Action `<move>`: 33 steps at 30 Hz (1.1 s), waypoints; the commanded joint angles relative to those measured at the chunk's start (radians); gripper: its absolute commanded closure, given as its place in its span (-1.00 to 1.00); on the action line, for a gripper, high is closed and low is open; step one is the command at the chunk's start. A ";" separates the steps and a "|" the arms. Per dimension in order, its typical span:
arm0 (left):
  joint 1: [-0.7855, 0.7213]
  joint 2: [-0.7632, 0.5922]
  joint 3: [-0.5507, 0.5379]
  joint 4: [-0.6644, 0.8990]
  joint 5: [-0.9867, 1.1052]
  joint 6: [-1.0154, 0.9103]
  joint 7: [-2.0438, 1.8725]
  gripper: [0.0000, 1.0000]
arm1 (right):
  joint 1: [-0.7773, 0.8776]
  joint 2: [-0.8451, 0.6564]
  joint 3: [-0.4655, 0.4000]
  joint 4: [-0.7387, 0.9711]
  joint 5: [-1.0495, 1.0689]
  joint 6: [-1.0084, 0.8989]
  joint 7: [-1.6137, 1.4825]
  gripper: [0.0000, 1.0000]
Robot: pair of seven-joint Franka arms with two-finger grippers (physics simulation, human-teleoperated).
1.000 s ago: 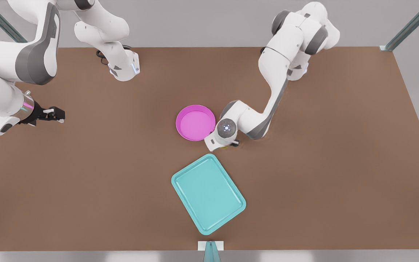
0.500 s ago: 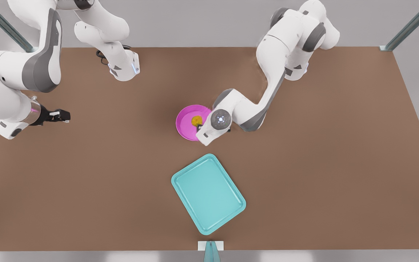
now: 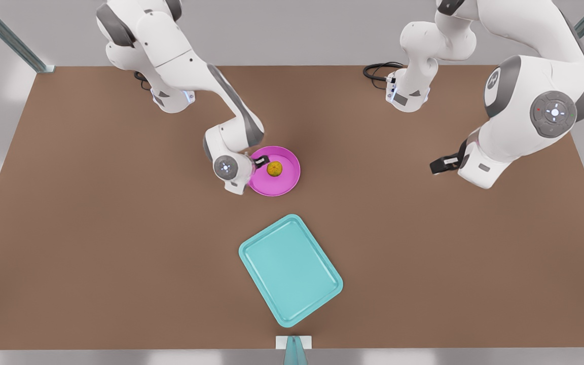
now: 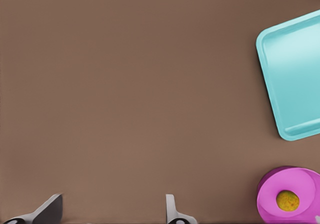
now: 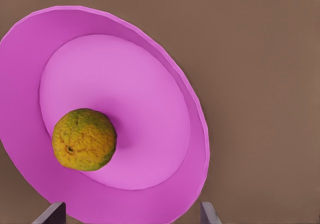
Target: Place the orange on the plate with the left arm and the plate on the tray with the right arm
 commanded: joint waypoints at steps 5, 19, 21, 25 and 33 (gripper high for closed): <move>0.000 0.005 -0.001 0.031 -0.020 -0.050 0.215 -1.00 | -0.053 -0.019 0.001 -0.066 0.022 0.137 0.121 -1.00; -0.002 0.037 -0.003 0.033 -0.023 -0.047 0.212 -1.00 | -0.052 0.118 0.034 0.009 0.025 0.135 0.095 -0.05; -0.002 0.037 -0.004 0.031 -0.023 -0.047 0.214 -1.00 | -0.053 0.123 0.036 0.014 0.025 0.134 0.095 0.27; -0.002 0.037 -0.004 0.033 -0.023 -0.045 0.214 -1.00 | -0.055 0.132 0.043 0.028 0.025 0.126 0.095 0.57; 0.000 0.039 -0.003 0.044 -0.022 -0.045 0.214 -1.00 | -0.056 0.101 0.048 0.087 0.024 0.040 0.082 0.57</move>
